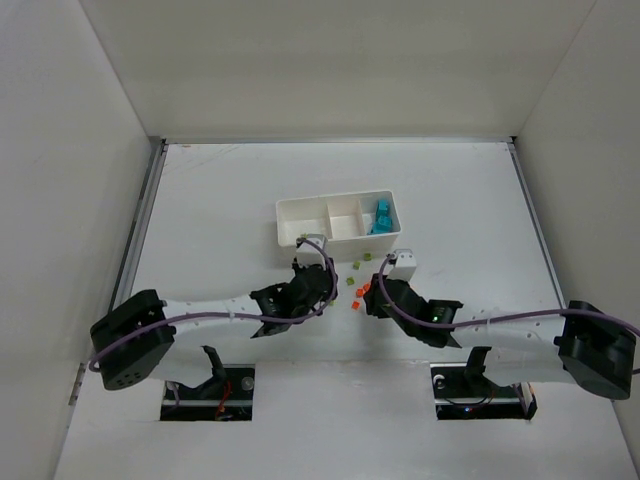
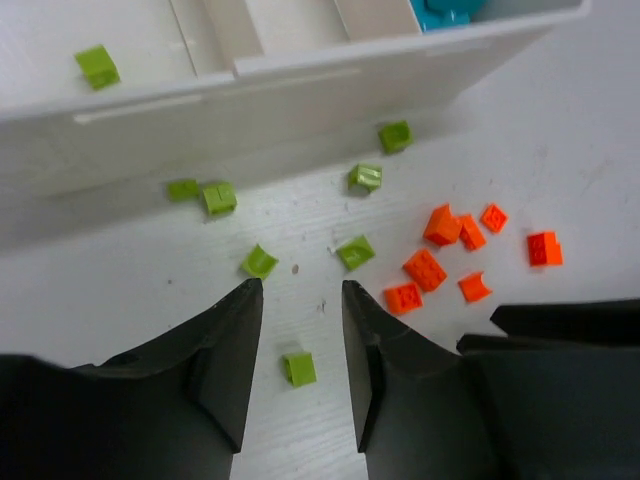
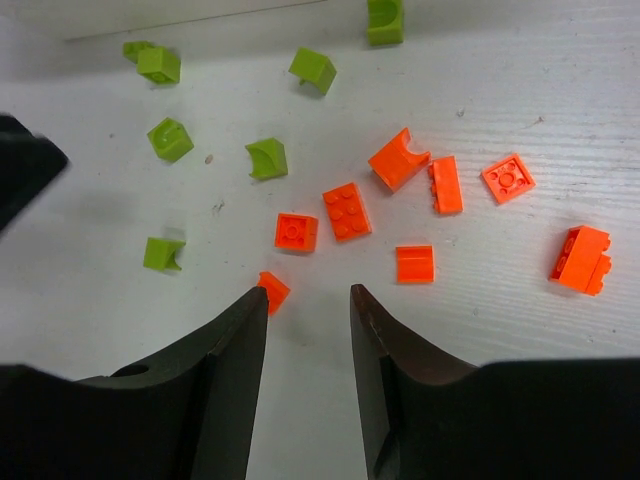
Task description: Sort the legos into containers by color
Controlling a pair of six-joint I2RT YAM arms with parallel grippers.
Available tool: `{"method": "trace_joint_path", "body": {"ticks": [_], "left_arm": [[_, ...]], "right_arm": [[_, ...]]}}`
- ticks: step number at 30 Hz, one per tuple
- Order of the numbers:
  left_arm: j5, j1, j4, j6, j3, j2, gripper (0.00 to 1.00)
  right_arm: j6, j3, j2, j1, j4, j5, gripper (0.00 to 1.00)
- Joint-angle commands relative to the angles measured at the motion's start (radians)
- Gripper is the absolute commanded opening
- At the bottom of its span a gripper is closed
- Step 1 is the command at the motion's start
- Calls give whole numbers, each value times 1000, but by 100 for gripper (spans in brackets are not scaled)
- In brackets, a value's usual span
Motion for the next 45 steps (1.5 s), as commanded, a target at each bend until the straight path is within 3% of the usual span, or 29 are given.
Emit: {"method": "trace_joint_path", "body": {"ticks": [1, 6, 15, 20, 24, 28, 36, 45], "left_arm": [[7, -52, -36, -53, -4, 18, 37], [-27, -98, -31, -82, -10, 74, 40], [-30, -127, -30, -68, 27, 206, 37], [-52, -130, -11, -76, 33, 258, 27], [-78, -138, 13, -56, 30, 217, 17], [-98, -123, 24, -5, 23, 112, 16], [-47, 87, 24, 85, 60, -52, 16], [62, 337, 76, 98, 149, 32, 16]], "right_arm": [[4, 2, -20, -6, -5, 22, 44], [3, 11, 6, -14, 2, 20, 43], [15, -6, -30, -13, -7, 25, 44], [20, -13, -43, -13, -12, 22, 44], [21, -16, -28, -16, -13, 30, 44], [26, -6, 7, -46, -4, 24, 44], [-28, 66, 114, -71, 19, 14, 41], [-29, 80, 113, -52, 19, 31, 41]]}}
